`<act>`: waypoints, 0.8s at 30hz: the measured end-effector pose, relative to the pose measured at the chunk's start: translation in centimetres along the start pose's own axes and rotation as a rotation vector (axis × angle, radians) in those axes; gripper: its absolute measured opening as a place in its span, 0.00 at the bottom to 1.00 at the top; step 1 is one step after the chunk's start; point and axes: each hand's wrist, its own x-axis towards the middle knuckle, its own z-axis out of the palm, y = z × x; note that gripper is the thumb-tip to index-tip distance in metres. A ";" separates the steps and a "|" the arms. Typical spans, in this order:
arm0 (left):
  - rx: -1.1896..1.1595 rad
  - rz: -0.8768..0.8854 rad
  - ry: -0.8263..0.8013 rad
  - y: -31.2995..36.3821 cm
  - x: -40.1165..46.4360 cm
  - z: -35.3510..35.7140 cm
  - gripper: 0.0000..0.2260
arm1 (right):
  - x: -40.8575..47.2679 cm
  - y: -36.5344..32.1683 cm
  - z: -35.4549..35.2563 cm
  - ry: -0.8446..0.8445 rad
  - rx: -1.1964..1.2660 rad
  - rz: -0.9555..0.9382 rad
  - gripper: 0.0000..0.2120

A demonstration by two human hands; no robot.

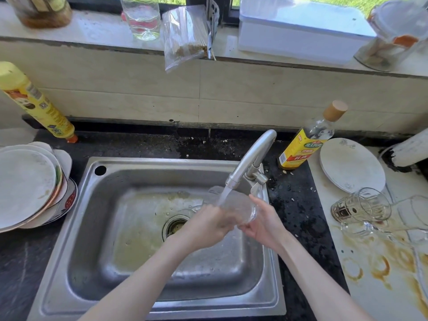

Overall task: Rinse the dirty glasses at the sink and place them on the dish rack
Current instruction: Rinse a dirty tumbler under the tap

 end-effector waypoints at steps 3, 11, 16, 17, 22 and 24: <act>-0.132 -0.022 0.084 0.9 -0.1 -0.7 0.10 | -0.3 0.5 0.1 -0.014 0.042 -0.021 0.23; 0.425 0.151 -0.300 1.4 -0.3 -0.9 0.18 | 0.1 0.0 1.2 0.014 -0.367 0.088 0.27; 0.058 0.099 -0.048 0.0 -0.3 -0.6 0.10 | -0.3 0.1 1.2 -0.077 -0.067 0.040 0.26; -0.078 -0.001 -0.001 -0.2 -0.3 -0.7 0.10 | -0.6 0.3 1.3 -0.102 0.043 0.023 0.25; -0.079 -0.110 0.148 0.6 -0.2 -0.8 0.17 | -0.7 2.1 1.7 -0.080 0.216 0.030 0.20; 0.035 -0.057 -0.020 0.9 -0.5 -1.3 0.24 | -0.2 2.7 1.7 -0.002 0.272 0.062 0.22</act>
